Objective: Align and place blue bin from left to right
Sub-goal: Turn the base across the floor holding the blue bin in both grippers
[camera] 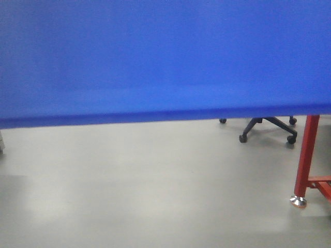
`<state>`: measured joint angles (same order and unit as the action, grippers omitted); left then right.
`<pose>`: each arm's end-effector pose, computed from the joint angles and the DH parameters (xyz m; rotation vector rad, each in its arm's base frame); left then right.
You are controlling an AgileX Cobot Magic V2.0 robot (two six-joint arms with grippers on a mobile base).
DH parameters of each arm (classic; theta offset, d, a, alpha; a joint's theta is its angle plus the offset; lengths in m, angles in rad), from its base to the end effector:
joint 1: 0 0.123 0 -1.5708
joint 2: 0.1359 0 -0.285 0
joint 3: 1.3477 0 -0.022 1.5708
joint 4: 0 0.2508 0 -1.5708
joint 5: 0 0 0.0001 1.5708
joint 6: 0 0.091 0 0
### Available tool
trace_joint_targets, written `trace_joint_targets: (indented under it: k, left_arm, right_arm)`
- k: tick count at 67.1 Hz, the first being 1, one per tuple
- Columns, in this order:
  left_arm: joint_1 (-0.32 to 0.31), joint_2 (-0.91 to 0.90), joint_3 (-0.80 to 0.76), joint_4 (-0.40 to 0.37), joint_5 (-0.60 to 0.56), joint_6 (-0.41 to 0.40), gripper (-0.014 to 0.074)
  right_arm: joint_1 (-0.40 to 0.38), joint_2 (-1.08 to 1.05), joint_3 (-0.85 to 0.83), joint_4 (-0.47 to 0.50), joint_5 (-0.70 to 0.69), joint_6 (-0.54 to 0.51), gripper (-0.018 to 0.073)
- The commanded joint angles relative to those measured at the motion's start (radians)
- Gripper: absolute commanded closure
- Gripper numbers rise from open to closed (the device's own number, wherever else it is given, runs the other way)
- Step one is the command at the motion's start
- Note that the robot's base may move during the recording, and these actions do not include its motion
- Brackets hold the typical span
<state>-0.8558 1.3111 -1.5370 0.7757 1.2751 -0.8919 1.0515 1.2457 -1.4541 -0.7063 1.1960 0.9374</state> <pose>0.2040 -0.1419 0.4530 -0.0472 2.1656 0.0736 0.1621 0.1728 0.4450 -0.1582 2.1776 0.1736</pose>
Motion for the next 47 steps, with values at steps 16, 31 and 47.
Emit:
trace_joint_targets:
  k: [16, 31, 47]
  left_arm:
    - [-0.022, 0.0, -0.011, -0.003, -0.229, -0.004, 0.0707]
    - [-0.022, 0.0, -0.011, 0.0, -0.23, -0.004, 0.0707]
    - [-0.022, 0.0, -0.011, 0.0, -0.246, -0.004, 0.0707]
  right_arm:
    - [0.017, 0.0, -0.009, 0.001, -0.408, 0.006, 0.0637]
    - [0.017, 0.0, -0.009, 0.001, -0.436, 0.006, 0.0637]
    - [0.017, 0.0, -0.009, 0.001, -0.445, 0.006, 0.0637]
